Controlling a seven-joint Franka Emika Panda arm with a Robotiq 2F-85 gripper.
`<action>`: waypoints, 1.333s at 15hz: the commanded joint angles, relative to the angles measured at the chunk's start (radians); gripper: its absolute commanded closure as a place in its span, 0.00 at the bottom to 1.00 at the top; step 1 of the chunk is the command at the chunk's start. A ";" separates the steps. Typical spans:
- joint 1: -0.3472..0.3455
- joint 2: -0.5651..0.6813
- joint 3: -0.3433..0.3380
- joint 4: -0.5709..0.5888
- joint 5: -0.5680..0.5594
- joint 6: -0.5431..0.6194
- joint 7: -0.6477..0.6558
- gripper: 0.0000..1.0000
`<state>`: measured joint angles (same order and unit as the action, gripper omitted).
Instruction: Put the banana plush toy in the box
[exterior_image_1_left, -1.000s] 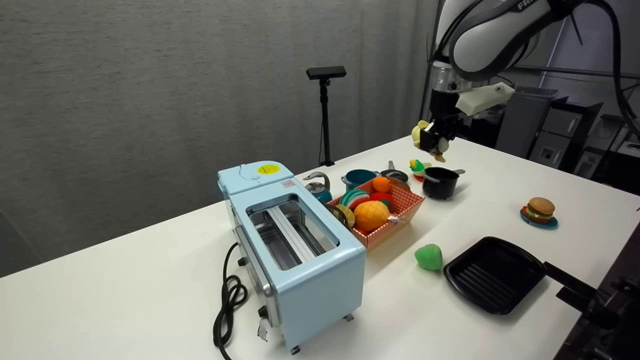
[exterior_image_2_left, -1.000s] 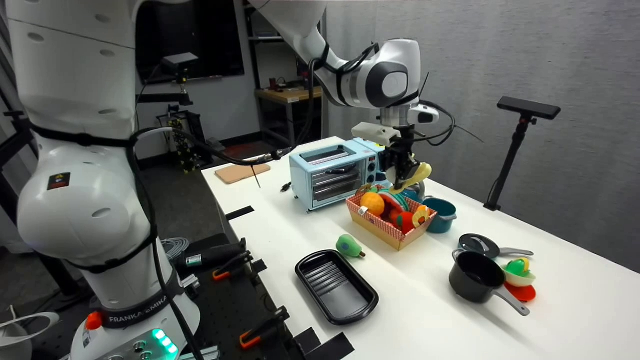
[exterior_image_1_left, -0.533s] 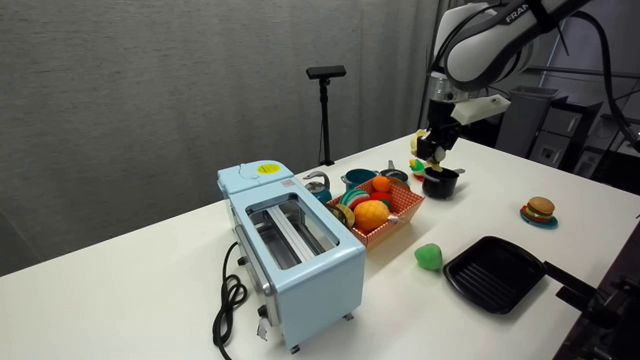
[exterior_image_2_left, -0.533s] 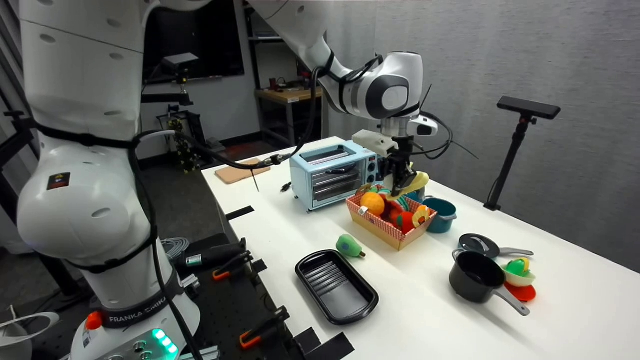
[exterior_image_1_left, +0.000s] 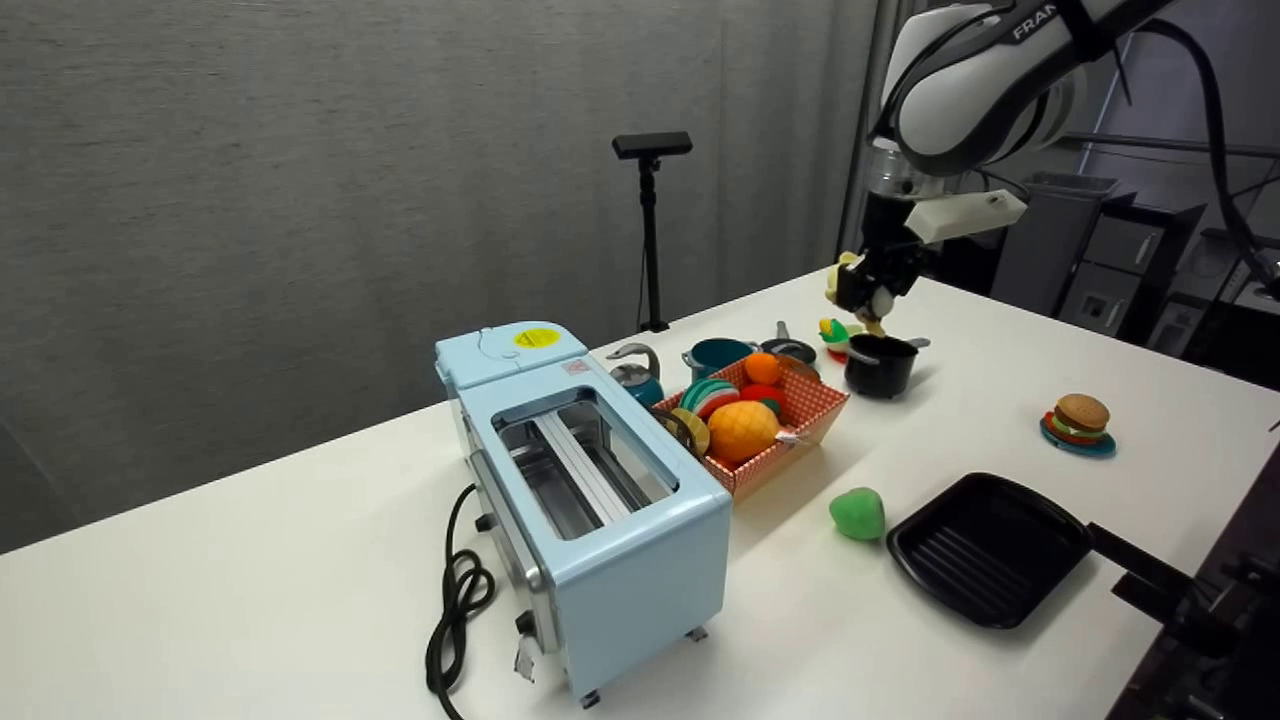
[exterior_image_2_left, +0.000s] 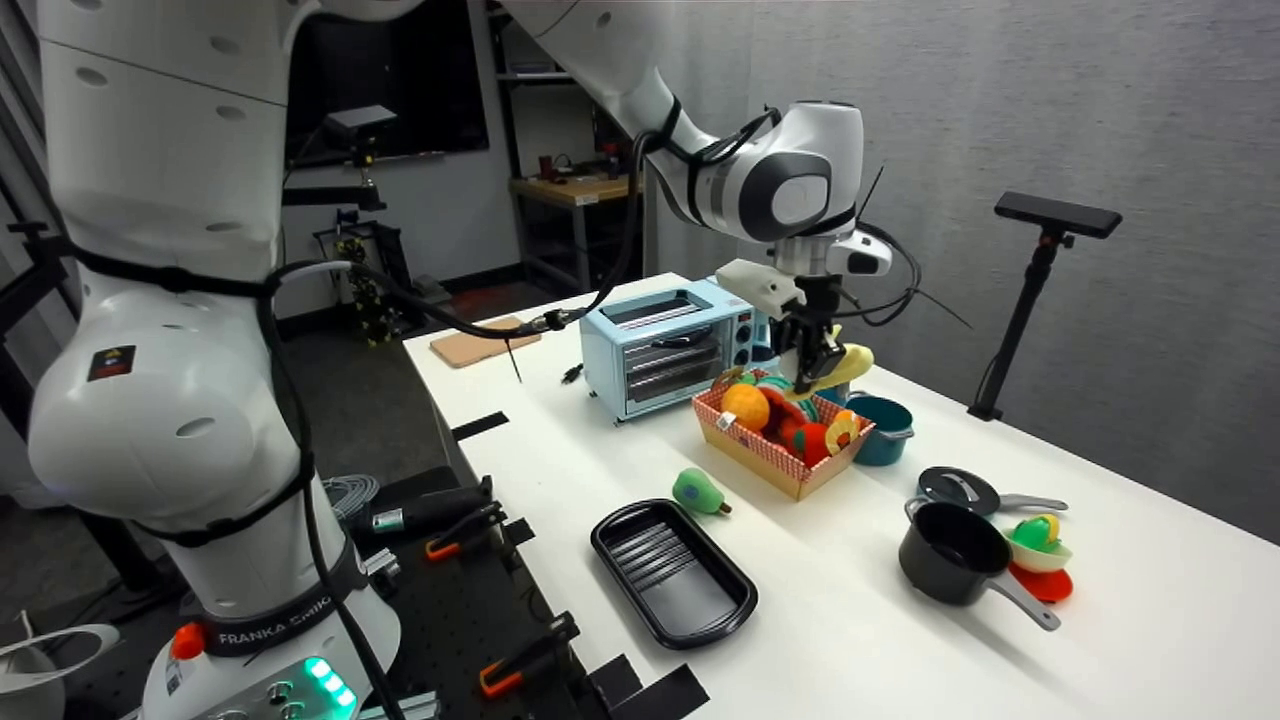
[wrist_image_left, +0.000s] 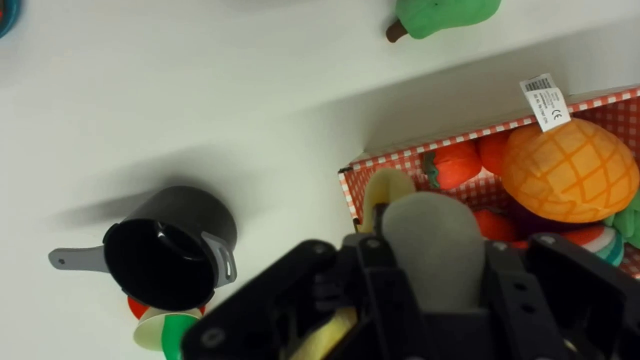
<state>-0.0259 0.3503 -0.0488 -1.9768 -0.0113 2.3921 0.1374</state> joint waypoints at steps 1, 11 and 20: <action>-0.015 -0.020 -0.010 -0.015 0.019 0.030 0.000 0.98; 0.019 0.029 -0.011 0.027 -0.033 0.005 0.017 0.98; 0.117 0.155 0.001 0.130 -0.108 -0.029 0.037 0.98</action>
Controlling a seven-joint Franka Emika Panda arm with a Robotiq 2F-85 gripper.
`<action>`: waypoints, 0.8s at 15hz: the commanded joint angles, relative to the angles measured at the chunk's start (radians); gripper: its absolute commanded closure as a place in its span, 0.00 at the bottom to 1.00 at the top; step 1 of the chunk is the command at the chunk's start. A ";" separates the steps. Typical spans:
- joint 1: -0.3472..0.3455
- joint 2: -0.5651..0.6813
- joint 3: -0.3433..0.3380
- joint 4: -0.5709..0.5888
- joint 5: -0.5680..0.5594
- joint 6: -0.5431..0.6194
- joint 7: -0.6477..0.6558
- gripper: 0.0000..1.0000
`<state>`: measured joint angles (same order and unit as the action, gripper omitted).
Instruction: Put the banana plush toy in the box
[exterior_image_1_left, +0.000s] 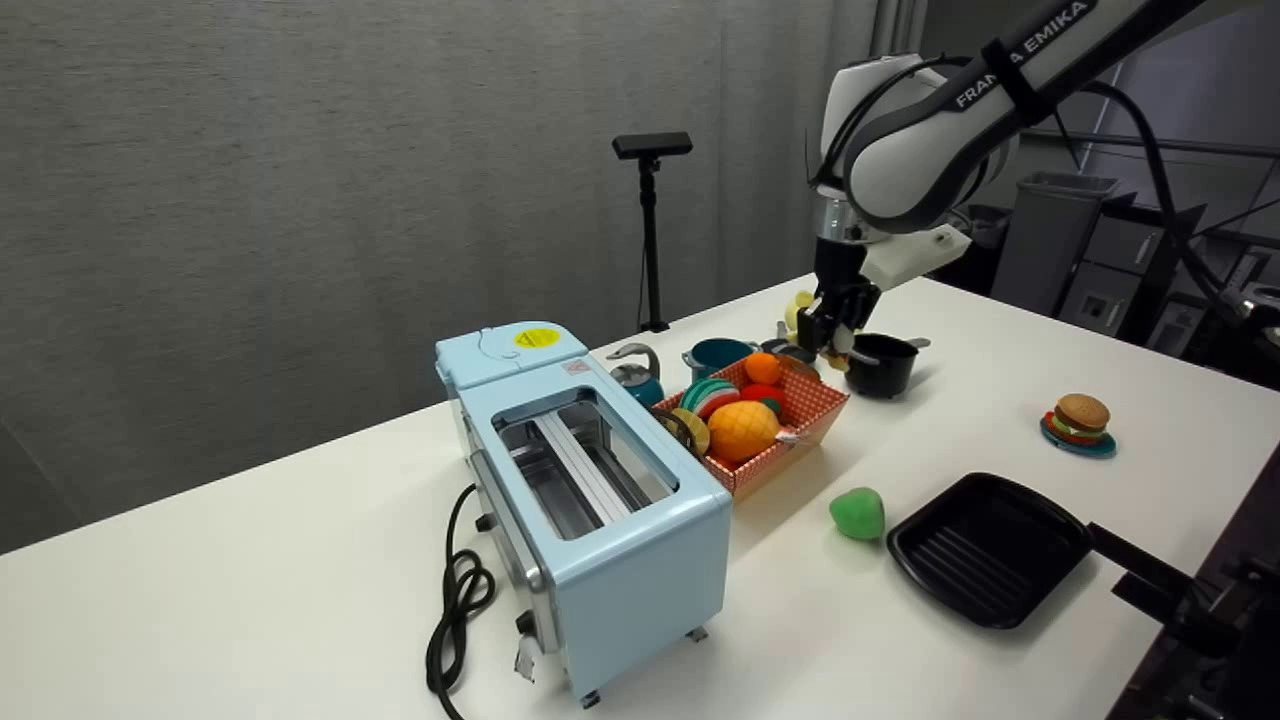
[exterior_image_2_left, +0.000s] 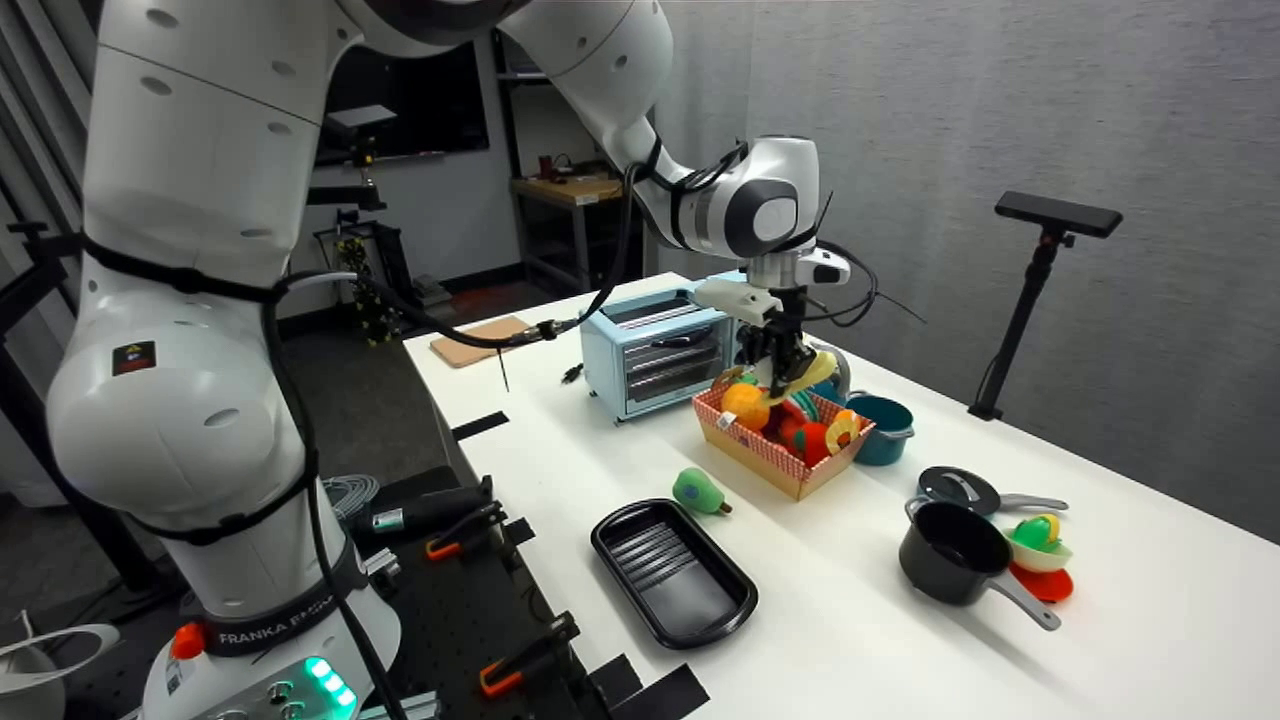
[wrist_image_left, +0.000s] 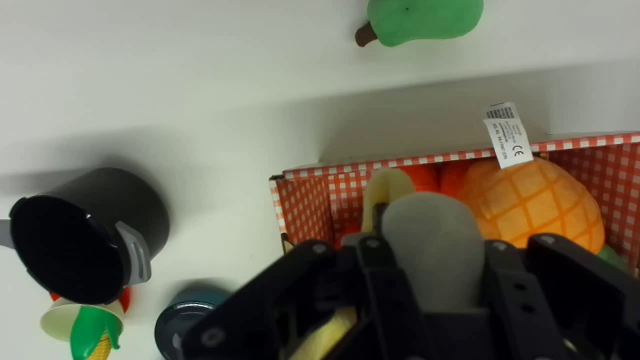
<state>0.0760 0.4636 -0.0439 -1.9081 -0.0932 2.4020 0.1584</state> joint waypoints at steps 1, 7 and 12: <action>0.019 0.050 -0.004 0.070 -0.026 -0.043 0.015 0.98; 0.022 0.082 -0.002 0.110 -0.020 -0.061 0.009 0.98; 0.022 0.091 -0.001 0.129 -0.016 -0.098 0.013 0.67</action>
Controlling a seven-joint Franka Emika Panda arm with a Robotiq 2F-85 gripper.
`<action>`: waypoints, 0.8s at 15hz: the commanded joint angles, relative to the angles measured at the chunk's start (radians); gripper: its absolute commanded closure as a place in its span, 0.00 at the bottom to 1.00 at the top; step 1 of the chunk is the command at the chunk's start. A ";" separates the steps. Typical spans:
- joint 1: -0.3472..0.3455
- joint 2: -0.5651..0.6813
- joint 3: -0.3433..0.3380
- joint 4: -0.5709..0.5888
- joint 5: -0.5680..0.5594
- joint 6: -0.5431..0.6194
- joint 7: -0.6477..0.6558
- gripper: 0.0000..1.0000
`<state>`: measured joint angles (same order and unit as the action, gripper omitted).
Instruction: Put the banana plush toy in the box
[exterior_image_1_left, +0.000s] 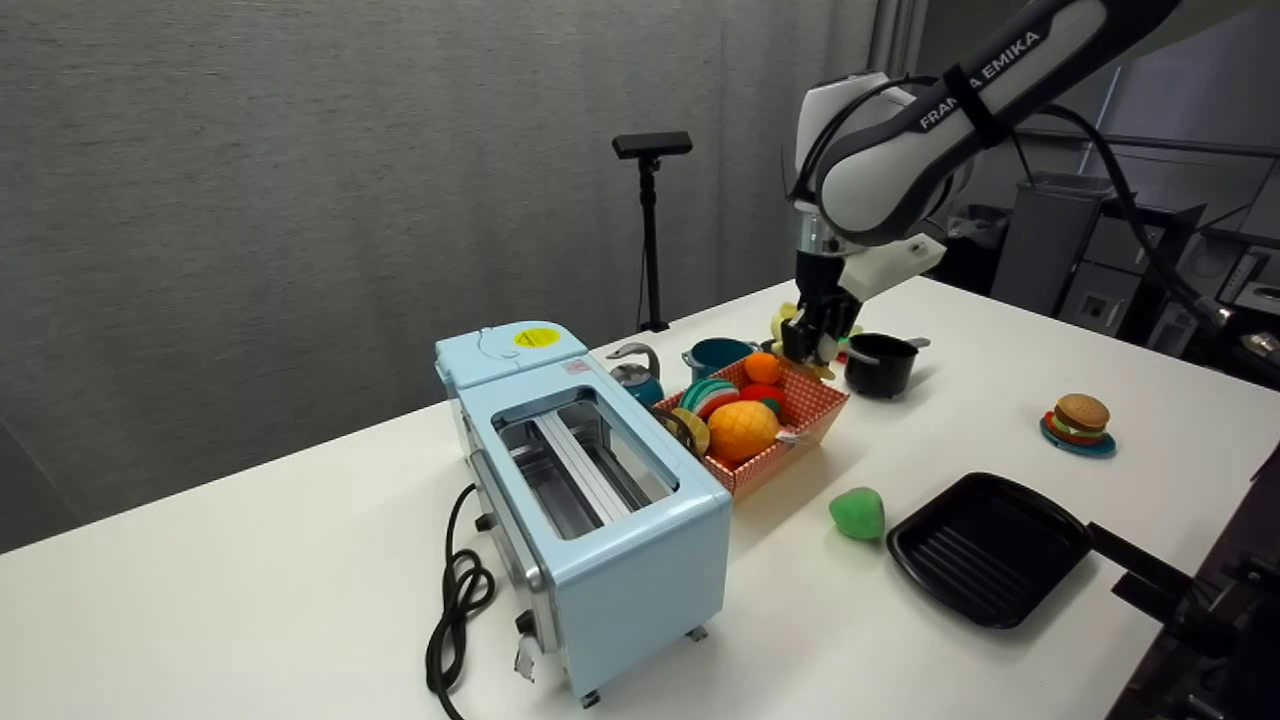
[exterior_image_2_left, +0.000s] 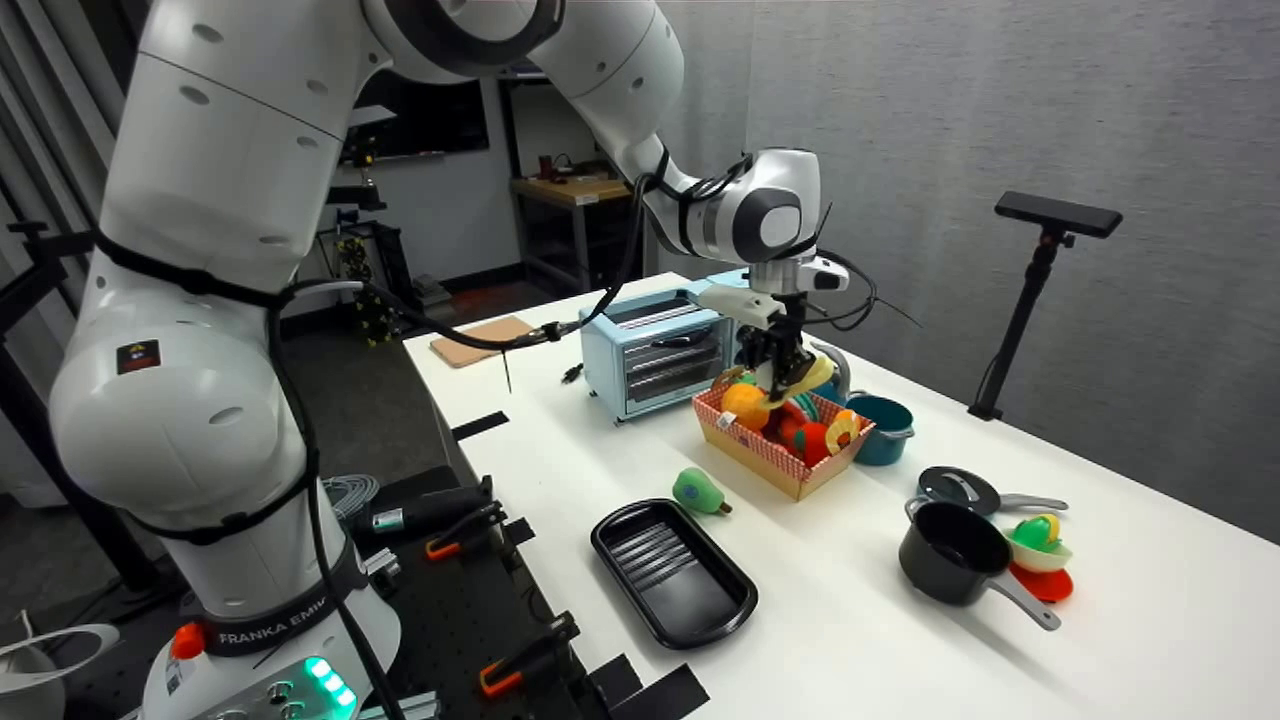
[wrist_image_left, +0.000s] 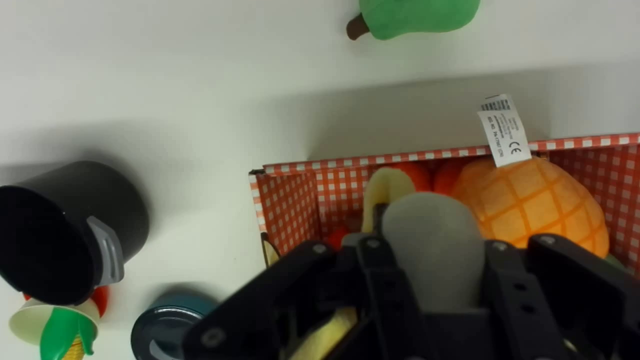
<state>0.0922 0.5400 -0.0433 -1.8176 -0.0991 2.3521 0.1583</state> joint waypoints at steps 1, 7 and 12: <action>0.006 0.015 -0.002 0.042 -0.011 -0.058 0.013 0.66; 0.002 0.017 0.004 0.058 -0.012 -0.102 -0.002 0.21; 0.001 0.018 0.006 0.068 -0.010 -0.122 -0.002 0.00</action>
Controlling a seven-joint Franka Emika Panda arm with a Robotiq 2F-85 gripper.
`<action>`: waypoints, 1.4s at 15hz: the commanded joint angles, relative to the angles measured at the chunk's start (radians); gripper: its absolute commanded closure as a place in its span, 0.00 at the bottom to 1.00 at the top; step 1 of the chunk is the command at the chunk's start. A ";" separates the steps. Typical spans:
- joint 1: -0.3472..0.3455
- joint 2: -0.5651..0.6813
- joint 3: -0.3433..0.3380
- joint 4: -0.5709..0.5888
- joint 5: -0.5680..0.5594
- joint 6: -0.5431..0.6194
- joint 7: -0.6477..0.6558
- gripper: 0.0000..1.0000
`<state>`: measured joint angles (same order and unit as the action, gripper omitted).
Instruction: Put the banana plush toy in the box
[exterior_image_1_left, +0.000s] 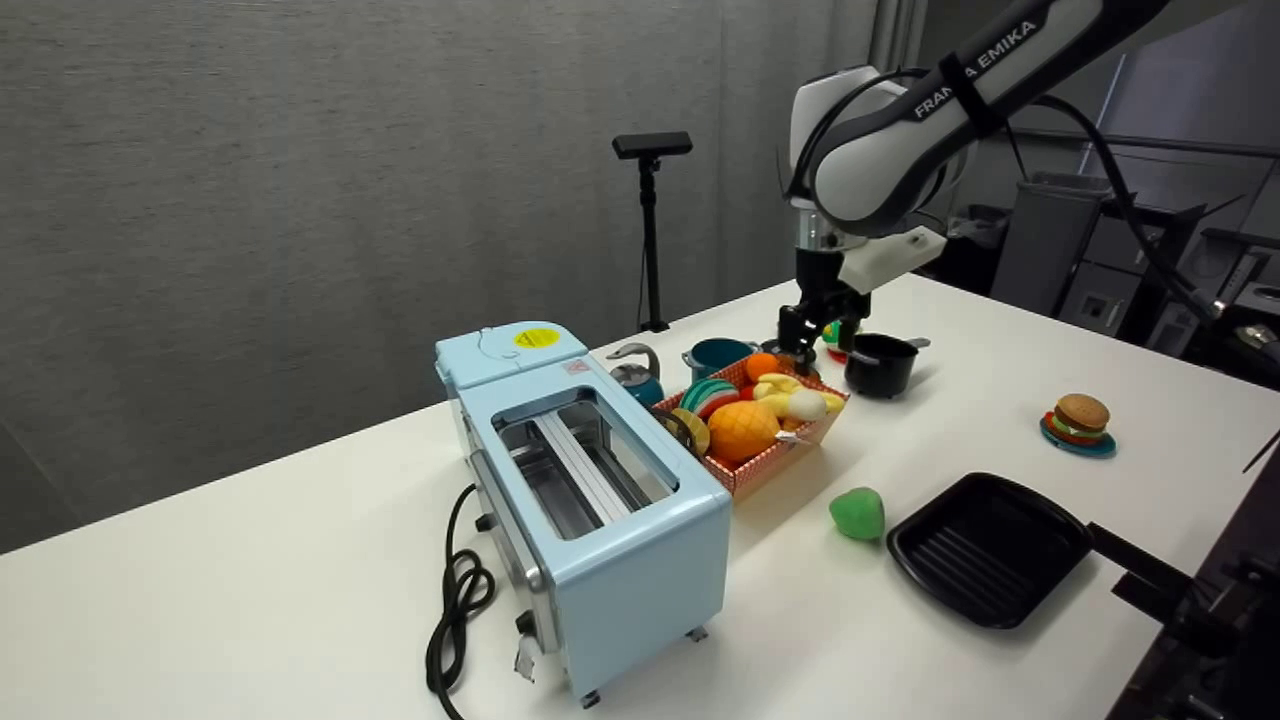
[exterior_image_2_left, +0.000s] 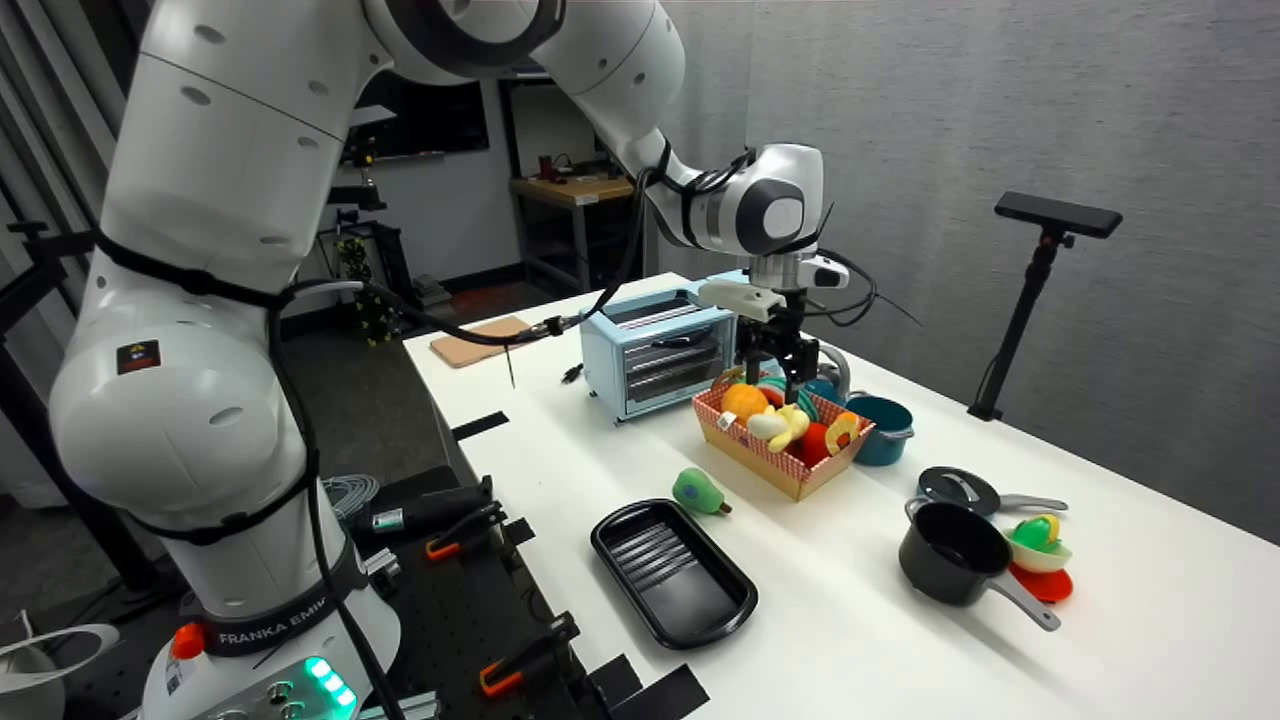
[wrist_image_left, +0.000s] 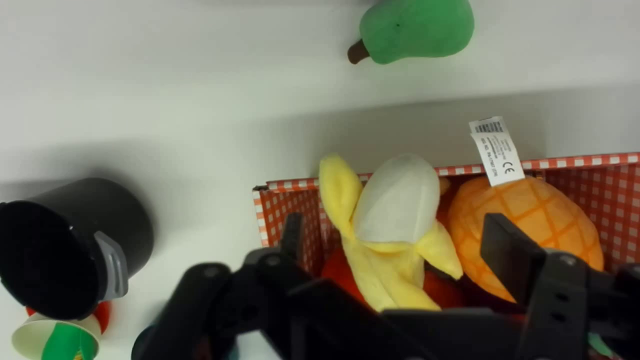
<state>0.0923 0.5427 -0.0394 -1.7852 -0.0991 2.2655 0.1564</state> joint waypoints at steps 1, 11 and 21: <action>0.001 0.016 0.003 0.037 -0.010 -0.038 0.000 0.00; -0.003 0.007 0.011 0.012 -0.001 -0.023 -0.007 0.00; -0.003 0.007 0.011 0.013 -0.001 -0.023 -0.008 0.00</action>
<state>0.0921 0.5498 -0.0324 -1.7741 -0.0985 2.2445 0.1472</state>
